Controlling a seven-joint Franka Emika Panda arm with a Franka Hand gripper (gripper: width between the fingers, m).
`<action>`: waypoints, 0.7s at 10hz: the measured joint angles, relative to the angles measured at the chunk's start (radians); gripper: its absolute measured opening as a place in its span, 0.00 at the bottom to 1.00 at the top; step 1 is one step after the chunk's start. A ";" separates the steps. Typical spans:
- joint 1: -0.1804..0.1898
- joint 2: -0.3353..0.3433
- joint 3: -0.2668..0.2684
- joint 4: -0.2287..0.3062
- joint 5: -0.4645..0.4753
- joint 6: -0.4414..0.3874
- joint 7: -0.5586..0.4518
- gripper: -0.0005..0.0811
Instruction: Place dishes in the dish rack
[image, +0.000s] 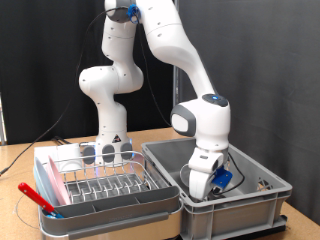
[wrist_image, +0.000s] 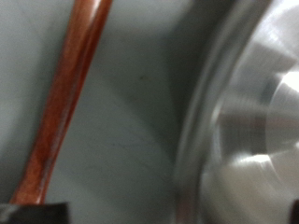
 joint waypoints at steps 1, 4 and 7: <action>-0.001 0.005 0.000 0.005 0.002 0.000 0.000 0.63; -0.007 0.010 0.000 0.018 0.009 -0.001 -0.001 0.21; -0.024 0.008 0.011 0.032 0.053 -0.016 -0.045 0.03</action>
